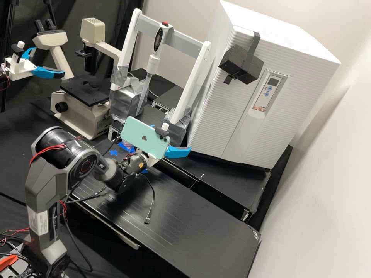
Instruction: Open the door
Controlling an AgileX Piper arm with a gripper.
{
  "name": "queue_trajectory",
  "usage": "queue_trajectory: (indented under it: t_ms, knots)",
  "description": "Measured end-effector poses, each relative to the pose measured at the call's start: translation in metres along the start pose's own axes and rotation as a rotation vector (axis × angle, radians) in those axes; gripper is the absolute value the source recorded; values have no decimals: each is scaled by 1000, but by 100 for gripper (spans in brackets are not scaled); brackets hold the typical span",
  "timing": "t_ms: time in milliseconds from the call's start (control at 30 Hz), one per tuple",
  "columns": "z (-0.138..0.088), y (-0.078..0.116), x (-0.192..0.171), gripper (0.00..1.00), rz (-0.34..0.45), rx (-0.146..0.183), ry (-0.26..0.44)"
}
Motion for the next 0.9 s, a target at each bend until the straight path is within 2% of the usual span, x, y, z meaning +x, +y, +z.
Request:
queue_trajectory:
  t_ms: [267,400,500,533,667,733,900]
  knots:
    - [0,0,0,100,-1,0,-1]
    - [6,6,-9,100,2,4,-6]
    - [9,22,-19,100,38,29,-5]
    - [10,31,-22,100,69,50,0]
    - [5,62,-31,100,180,97,34]
    - [-3,75,-31,100,220,107,66]
    - [-29,104,-25,100,295,93,133]
